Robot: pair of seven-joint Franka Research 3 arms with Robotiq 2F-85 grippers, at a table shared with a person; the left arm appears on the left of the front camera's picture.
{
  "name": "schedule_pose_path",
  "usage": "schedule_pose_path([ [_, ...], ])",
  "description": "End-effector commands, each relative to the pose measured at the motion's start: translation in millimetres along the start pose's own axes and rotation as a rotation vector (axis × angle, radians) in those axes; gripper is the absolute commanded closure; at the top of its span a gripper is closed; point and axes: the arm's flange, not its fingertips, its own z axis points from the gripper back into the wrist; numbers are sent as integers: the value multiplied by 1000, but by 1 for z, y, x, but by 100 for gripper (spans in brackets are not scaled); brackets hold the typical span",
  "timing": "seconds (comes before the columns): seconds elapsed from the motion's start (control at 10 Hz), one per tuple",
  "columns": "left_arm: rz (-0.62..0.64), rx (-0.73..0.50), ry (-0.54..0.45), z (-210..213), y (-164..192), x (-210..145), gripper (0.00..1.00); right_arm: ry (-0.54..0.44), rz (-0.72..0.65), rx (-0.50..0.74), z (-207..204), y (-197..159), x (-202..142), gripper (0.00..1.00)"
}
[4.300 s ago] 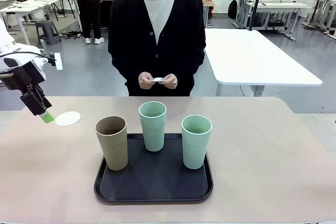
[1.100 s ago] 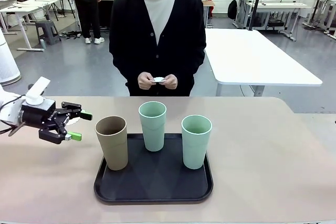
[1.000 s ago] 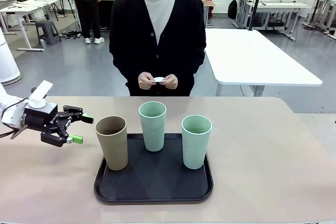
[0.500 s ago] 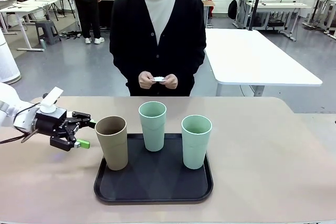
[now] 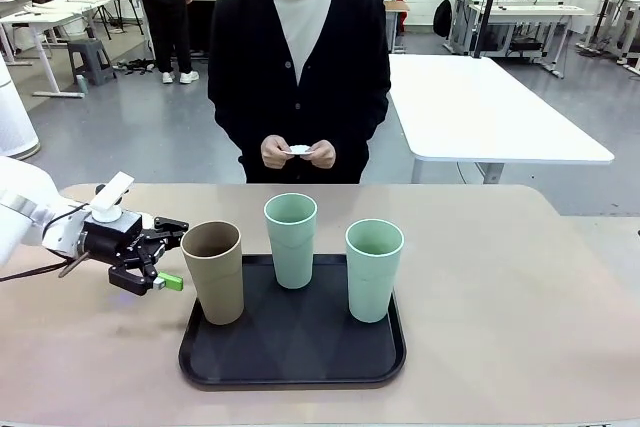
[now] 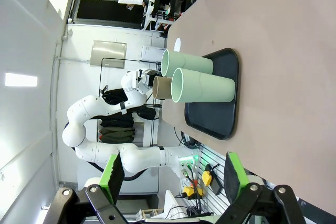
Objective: Place coasters on the table and set cups on them.
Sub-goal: Pick up one Reusable plastic cup and place it on a coaster set by the human.
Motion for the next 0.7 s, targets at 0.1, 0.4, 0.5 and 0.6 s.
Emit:
schedule_pose_path([
  [0.1, -60, -15, -49, -9, 5, -4, 0, -12, 17, 25, 1, 1, 3, 0],
  [0.4, -58, -47, -57, -23, 9, -7, 0, -12, 17, 25, 1, 1, 3, 0],
  [0.5, -55, -62, -61, -27, 10, -7, 0, -12, 17, 25, 1, 1, 3, 0],
  [0.6, -50, -67, -62, -31, 11, -9, 0, -12, 17, 25, 1, 1, 3, 0],
])
